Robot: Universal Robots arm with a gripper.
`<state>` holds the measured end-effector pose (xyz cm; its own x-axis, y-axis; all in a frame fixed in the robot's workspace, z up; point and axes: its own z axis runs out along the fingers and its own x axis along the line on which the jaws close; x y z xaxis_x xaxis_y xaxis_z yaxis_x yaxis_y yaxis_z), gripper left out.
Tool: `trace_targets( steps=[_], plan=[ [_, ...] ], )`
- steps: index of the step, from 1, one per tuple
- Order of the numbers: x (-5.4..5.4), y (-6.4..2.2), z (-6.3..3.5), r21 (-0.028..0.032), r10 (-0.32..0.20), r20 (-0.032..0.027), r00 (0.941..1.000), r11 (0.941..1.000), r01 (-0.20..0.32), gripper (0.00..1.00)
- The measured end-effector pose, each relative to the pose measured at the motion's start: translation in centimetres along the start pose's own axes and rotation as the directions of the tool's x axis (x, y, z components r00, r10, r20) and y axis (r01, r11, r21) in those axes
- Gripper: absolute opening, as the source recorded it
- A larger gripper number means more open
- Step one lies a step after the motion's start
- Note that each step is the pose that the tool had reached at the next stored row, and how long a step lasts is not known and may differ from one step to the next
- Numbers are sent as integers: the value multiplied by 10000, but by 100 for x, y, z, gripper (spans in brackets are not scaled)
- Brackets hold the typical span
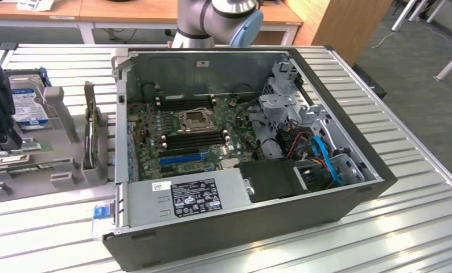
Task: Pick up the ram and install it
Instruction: 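Pick up the ram and move it above insertion slot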
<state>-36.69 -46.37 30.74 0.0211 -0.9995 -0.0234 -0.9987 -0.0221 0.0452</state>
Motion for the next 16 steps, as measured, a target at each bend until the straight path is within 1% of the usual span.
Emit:
trace_targets(
  steps=[16],
  plan=[
    [-10, 16, -399, 0, 1, 0, 10000, 10000, -1, 12]
  ],
)
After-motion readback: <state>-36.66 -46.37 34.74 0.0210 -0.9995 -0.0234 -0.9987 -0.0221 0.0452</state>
